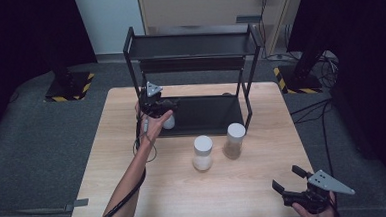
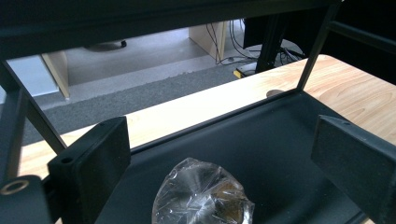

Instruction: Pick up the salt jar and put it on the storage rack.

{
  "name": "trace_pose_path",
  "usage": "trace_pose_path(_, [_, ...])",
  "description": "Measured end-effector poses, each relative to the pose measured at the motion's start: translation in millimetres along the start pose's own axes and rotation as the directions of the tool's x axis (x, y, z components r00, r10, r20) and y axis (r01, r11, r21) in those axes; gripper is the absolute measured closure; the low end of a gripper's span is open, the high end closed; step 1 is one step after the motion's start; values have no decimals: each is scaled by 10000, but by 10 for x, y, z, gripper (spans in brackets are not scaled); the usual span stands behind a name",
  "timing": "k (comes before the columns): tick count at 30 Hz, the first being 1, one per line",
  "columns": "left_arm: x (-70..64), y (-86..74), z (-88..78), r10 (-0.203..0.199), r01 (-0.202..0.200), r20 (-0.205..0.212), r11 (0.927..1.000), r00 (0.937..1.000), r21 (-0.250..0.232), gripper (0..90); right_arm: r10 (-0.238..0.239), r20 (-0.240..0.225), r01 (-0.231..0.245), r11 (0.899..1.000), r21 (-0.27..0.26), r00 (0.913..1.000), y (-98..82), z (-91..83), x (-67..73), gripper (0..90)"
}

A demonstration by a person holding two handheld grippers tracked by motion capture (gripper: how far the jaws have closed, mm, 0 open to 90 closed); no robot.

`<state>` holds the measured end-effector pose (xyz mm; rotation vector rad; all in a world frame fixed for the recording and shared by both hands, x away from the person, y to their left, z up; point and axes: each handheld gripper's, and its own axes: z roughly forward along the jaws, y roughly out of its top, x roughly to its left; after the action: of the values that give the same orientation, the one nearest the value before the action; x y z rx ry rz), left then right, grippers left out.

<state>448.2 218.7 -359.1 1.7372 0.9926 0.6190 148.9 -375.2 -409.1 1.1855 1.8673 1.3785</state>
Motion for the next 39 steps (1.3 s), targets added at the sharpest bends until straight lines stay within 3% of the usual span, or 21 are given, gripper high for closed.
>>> trace_pose_path(6, [9,61,-122,37,-34,353,10000,9994,-74,39,11,-11,-11,10000,1,10000,2,0,3,54])
trace_pose_path(20, [-29,178,-478,683,-671,1022,9976,9924,-145,39,-33,-47,33,10000,18,10000,6,5,7,54])
trace_pose_path(31, [20,140,-769,915,-886,1409,9957,9858,-265,37,-54,-32,54,10000,23,10000,7,7,12,54])
trace_pose_path(39, [50,52,-986,879,-802,1679,9954,9819,-522,39,-78,-26,78,10000,28,10000,9,8,17,54])
